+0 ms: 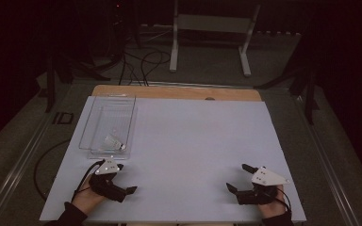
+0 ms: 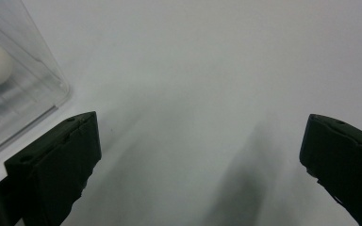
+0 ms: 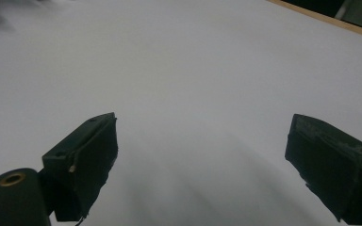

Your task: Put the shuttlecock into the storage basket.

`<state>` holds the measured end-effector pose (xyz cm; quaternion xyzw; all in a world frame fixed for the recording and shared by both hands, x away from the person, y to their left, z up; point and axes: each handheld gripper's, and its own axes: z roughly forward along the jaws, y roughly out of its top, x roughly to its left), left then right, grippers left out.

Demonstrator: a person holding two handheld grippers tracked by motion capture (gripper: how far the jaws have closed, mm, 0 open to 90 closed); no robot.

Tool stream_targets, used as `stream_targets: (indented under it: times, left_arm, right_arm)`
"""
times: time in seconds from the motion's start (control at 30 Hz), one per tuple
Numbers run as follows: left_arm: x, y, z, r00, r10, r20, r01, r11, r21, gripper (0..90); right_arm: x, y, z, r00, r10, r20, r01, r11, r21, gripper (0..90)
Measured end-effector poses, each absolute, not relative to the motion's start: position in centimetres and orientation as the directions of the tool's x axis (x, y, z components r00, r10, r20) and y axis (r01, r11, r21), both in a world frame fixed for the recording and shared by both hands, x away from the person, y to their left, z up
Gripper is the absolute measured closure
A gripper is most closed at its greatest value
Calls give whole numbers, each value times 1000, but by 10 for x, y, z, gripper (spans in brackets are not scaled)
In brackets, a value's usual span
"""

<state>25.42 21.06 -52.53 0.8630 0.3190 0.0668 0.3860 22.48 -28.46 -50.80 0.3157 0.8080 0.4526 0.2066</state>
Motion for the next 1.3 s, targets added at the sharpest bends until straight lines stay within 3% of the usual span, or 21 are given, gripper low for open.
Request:
stream_targets:
  times: [1.3]
  left_arm:
    - [255, 212, -532, 758, 638, -137, 522, -468, 713, 2]
  right_arm:
    - [225, -285, -509, -721, 692, -47, 326, 399, 857, 99]
